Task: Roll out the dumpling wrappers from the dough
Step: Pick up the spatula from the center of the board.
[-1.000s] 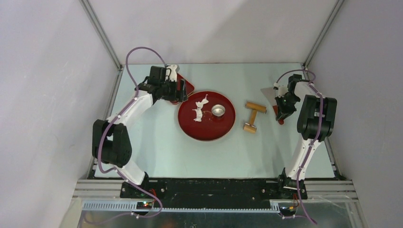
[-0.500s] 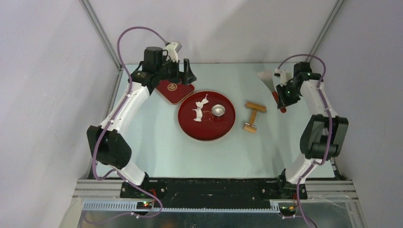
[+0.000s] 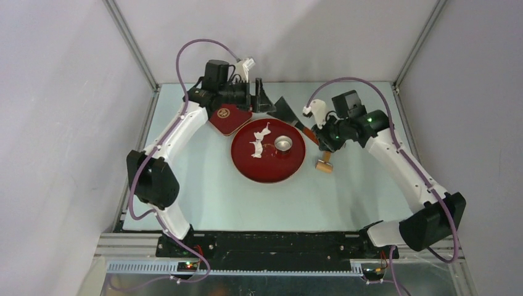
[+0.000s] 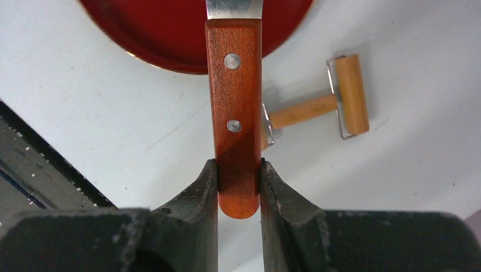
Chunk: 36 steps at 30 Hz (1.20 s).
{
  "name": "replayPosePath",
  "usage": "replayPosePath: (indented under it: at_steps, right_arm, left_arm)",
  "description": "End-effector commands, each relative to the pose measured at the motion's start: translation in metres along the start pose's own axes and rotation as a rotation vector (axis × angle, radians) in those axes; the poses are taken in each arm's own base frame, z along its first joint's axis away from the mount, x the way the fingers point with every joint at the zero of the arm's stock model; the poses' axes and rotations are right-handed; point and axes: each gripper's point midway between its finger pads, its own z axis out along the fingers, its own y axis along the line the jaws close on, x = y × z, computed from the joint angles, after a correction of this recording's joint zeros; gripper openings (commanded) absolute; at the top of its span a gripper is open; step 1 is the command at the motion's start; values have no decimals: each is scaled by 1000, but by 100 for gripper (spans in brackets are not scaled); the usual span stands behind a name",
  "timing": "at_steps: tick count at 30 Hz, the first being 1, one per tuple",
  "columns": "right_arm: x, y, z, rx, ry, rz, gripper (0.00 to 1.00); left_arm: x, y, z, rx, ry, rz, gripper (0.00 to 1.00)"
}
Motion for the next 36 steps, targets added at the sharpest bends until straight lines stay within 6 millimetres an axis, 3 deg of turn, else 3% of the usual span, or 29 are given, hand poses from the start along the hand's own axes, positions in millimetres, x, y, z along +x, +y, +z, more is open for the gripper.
replayPosePath:
  at_steps: [1, 5, 7, 11, 15, 17, 19, 20, 21, 22, 25, 27, 31, 32, 36]
  right_arm:
    - [-18, 15, -10, 6, -76, -64, 0]
    - [-21, 22, -12, 1, -88, -87, 0]
    - [-22, 25, -13, 0, -95, -97, 0]
    - [-23, 29, -18, 8, -115, -111, 0]
    - [-24, 32, -22, 12, -134, -126, 0]
    - [-23, 33, -23, 9, -143, -133, 0]
    - [-23, 34, -23, 5, -148, -135, 0]
    - [-24, 34, -25, 6, -159, -134, 4]
    - [-26, 33, -26, -3, -173, -121, 21]
    - [-29, 31, -29, -4, -197, -108, 32]
    - [-39, 22, -41, -80, -317, -31, 93]
    - [-48, 14, -54, -150, -420, 48, 99]
    - [-64, 1, -86, -357, -628, 195, 99]
    - [-67, -5, -92, -421, -681, 208, 99]
    - [-69, -5, -94, -691, -727, 317, 99]
  left_arm:
    - [11, -45, 4, 162, 51, -2, 93]
    - [30, -57, 12, 196, 92, 21, 82]
    - [37, -61, 16, 209, 110, 24, 71]
    - [43, -61, 24, 223, 134, 7, 37]
    - [41, -64, 31, 258, 151, -22, 9]
    - [40, -66, 34, 283, 157, -36, 1]
    - [40, -68, 36, 304, 162, -45, 0]
    - [40, -69, 36, 314, 163, -47, 0]
    - [39, -70, 36, 320, 161, -44, 0]
    - [39, -72, 35, 332, 163, -41, 0]
    - [35, -80, 28, 376, 157, -17, 0]
    - [28, -88, 18, 410, 142, 10, 0]
    - [8, -105, -7, 475, 95, 82, 0]
    - [2, -117, -16, 517, 87, 108, 0]
    - [-14, -146, -43, 589, 44, 190, 0]
